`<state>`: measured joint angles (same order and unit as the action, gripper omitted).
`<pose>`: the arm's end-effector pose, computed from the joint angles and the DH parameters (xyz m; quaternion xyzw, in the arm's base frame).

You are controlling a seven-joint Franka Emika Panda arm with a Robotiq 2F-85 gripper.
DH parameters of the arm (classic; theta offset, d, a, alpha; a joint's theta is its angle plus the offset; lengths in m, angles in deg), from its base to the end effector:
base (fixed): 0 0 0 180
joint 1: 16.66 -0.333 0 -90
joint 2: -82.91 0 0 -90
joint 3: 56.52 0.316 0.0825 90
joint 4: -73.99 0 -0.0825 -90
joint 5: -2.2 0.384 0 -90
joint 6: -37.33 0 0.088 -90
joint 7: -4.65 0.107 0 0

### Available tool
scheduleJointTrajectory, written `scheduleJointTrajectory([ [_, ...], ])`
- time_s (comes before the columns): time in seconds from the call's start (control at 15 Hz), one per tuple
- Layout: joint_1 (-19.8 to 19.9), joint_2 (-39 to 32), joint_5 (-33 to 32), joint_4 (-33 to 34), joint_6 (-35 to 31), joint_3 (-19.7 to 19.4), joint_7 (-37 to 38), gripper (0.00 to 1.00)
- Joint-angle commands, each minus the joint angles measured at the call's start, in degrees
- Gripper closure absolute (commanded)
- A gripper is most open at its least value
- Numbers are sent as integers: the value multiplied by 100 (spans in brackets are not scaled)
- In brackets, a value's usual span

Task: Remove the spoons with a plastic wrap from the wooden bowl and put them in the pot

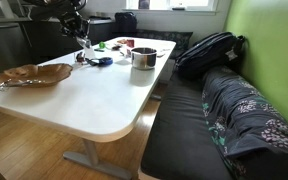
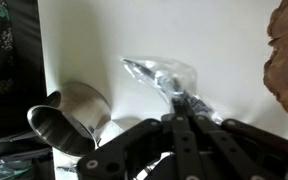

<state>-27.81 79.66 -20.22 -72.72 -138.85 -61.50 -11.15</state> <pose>0.4788 0.0826 0.2925 0.9021 0.3652 0.2164 0.0774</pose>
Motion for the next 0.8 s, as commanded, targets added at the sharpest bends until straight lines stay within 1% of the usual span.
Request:
scheduleJointTrajectory([
  [0.0,2,-173,-702,459,114,-408,752,100],
  [0.07,15,-318,-1248,906,92,-703,1189,100],
  [0.13,11,-431,-1532,1258,106,-855,1406,100],
  [0.2,34,-588,-1654,1713,107,-1000,1510,100],
  [0.33,-82,-864,-2169,2477,94,-1507,1970,100],
  [0.47,-441,-1277,-2901,3266,75,-2176,2687,100],
  [0.6,-1090,-1808,-3707,4021,163,-2953,3512,100],
  [0.67,-1165,-2144,-3886,4388,246,-2993,3786,100],
  [0.73,-1178,-2520,-3896,4726,282,-2951,3979,100],
])
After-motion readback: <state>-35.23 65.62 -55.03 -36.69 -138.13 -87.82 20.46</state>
